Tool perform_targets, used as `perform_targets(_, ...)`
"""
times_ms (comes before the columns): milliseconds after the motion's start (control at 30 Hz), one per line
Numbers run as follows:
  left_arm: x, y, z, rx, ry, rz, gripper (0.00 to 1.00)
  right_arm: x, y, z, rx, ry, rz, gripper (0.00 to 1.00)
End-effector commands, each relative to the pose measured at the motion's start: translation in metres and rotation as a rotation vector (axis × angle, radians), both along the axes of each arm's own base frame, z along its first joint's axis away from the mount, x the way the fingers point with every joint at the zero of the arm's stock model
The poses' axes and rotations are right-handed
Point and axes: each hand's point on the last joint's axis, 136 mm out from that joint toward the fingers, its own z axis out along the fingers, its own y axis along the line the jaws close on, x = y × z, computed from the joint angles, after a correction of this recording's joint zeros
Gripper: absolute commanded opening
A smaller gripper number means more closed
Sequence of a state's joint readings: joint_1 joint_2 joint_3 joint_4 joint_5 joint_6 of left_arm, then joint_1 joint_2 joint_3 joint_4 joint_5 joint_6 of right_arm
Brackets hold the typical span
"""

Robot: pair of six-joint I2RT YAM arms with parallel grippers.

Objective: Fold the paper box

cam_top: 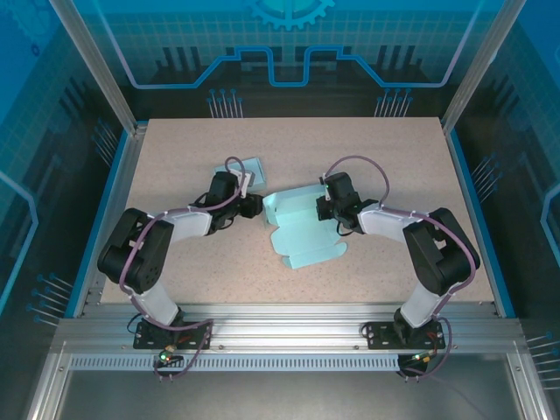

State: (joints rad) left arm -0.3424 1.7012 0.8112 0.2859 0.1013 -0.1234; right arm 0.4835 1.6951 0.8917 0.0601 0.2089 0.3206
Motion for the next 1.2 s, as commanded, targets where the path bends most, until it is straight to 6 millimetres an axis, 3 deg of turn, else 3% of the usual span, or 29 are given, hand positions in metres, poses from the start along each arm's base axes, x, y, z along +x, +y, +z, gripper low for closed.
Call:
perform_targets(0, 0.003, -0.018, 0.014, -0.027, -0.060, -0.068, 0.48, -0.007, 0.004, -0.009, -0.020, 0.042, 0.017, 0.07)
perform_targets(200, -0.010, -0.029, 0.007, -0.046, -0.038, -0.077, 0.48, -0.006, 0.004, -0.012, -0.016, 0.049, 0.010, 0.07)
perform_targets(633, -0.046, -0.013, -0.006, -0.050, 0.009, -0.034, 0.49, -0.007, 0.007, -0.011, -0.012, 0.051, 0.021, 0.07)
perform_targets(967, -0.048, -0.045, 0.002, -0.051, -0.008, -0.087, 0.49, -0.007, 0.015, -0.008, -0.015, 0.049, 0.042, 0.07)
perform_targets(1167, -0.052, -0.053, 0.004, -0.051, -0.026, -0.087, 0.50, -0.009, 0.017, -0.006, -0.020, 0.049, 0.046, 0.07)
